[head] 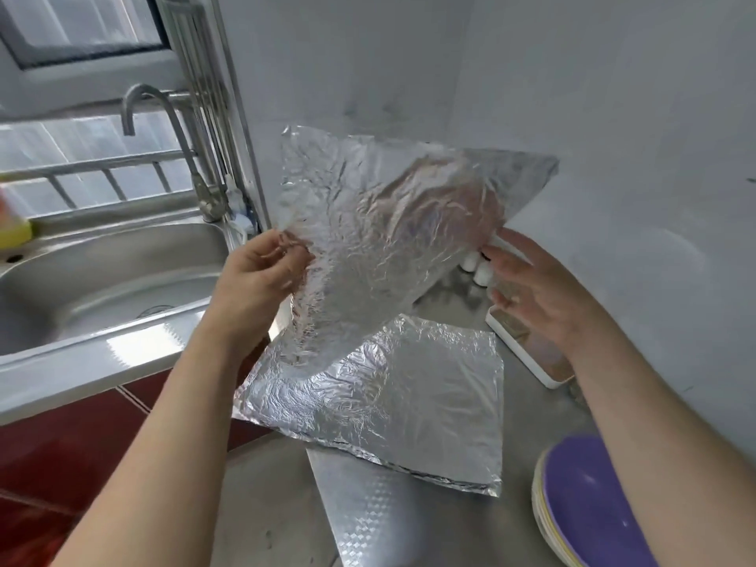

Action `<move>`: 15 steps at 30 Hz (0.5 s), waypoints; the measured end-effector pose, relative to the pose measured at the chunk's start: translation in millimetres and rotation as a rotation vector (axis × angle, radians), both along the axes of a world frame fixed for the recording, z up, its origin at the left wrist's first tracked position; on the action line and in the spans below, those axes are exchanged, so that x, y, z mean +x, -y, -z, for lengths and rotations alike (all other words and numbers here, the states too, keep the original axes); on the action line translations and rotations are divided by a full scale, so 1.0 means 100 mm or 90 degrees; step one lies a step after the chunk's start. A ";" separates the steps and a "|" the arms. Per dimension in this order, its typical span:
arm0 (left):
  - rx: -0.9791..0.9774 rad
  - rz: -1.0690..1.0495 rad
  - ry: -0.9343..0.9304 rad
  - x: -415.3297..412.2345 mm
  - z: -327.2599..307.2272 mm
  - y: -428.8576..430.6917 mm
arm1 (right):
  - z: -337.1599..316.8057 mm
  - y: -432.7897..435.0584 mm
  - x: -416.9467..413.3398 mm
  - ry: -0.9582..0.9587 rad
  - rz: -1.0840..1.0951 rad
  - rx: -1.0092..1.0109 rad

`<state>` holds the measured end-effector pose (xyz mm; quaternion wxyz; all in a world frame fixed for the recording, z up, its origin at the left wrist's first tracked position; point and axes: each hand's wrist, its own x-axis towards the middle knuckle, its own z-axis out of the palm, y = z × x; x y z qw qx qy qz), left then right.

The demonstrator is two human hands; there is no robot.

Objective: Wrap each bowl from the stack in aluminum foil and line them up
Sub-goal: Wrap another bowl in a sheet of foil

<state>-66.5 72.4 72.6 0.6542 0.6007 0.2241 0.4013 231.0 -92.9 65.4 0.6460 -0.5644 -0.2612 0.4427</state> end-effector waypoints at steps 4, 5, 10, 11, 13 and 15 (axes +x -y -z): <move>-0.069 -0.026 -0.024 -0.08 0.17 -0.04 | 0.03 -0.14 -0.03 0.022 0.039 -0.029; -0.081 -0.036 -0.040 -0.07 0.23 -0.03 | 0.07 -0.16 -0.05 0.011 0.048 -0.025; -0.172 -0.056 -0.059 -0.11 0.31 -0.01 | 0.20 -0.25 -0.13 -0.020 0.014 -0.073; -0.183 -0.054 -0.057 -0.12 0.26 -0.03 | 0.23 -0.28 -0.16 -0.024 0.005 -0.091; -0.193 -0.046 -0.051 -0.13 0.18 -0.06 | 0.28 -0.34 -0.19 -0.043 -0.011 -0.104; -0.197 -0.025 -0.023 -0.12 0.06 -0.11 | 0.28 -0.42 -0.22 -0.082 -0.012 -0.096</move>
